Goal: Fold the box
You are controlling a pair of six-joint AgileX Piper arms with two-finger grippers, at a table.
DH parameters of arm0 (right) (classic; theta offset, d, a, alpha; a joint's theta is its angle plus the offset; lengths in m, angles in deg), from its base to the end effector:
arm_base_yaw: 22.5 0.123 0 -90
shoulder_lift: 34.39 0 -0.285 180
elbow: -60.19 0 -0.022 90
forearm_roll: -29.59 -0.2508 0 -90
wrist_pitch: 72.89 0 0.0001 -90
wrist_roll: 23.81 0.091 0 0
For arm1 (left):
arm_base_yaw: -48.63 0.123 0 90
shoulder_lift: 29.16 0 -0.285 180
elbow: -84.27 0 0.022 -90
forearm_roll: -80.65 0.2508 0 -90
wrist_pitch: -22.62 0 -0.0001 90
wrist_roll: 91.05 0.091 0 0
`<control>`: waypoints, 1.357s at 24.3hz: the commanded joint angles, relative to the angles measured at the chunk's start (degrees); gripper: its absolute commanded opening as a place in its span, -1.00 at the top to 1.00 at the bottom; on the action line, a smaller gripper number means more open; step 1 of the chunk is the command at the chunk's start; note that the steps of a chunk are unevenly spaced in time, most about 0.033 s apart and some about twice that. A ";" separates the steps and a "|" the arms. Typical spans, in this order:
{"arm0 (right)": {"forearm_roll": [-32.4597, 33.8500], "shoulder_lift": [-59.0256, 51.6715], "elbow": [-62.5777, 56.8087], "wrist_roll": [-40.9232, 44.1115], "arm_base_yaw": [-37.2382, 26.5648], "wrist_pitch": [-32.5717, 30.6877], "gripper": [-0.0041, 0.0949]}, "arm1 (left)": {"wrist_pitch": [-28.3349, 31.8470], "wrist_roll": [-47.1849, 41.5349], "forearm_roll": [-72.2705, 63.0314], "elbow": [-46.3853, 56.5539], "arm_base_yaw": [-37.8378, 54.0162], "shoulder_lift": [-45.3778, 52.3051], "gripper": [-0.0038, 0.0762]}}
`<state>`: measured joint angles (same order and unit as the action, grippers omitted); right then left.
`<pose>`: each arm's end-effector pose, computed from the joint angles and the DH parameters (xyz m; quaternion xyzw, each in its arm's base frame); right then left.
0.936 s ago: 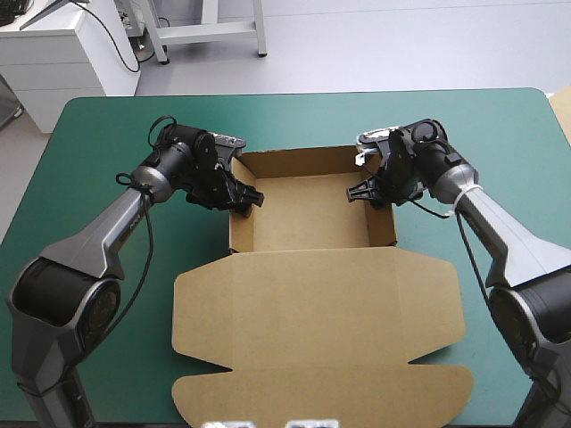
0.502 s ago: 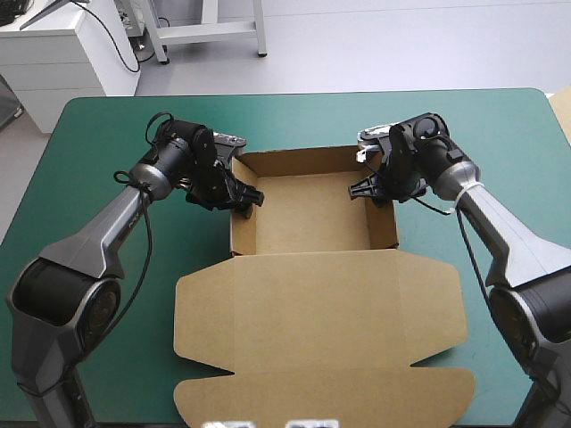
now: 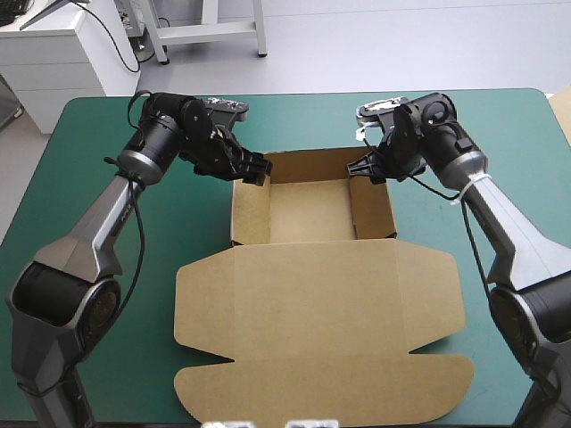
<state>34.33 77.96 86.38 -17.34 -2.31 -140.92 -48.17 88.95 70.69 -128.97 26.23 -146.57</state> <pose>0.3747 0.1303 0.3437 -0.1228 0.9662 0.0117 0.2265 0.3797 -0.1726 0.3422 0.1790 0.9560 -0.1265 0.1951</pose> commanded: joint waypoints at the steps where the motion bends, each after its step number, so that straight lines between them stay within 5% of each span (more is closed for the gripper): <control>1: 0.80 -2.93 2.59 -1.93 -0.40 0.40 0.00 | -2.49 0.00 -1.05 -5.13 -0.09 3.57 -0.47; 6: 1.06 -3.39 2.59 -0.56 -0.52 -2.80 0.00 | -3.08 2.66 7.31 -8.09 0.01 7.06 -0.24; 10: 2.44 -3.39 2.59 2.27 -0.66 -3.32 -0.01 | -3.18 2.66 14.13 -8.09 0.01 13.31 0.84; 11: 2.30 -3.39 2.59 2.27 -0.66 -3.32 0.00 | -3.18 3.10 14.13 -8.09 0.01 14.27 0.91; 23: 0.00 1.33 2.46 2.41 -0.66 -3.32 0.00 | -3.18 3.24 11.27 -5.19 0.01 28.69 0.92; 33: -1.89 5.14 2.46 2.17 -0.66 -3.32 0.00 | 1.54 3.19 10.81 23.35 0.01 45.03 0.92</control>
<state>33.01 85.19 87.05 -14.91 -2.62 -143.75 -48.97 92.29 82.51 -111.13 26.28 -106.46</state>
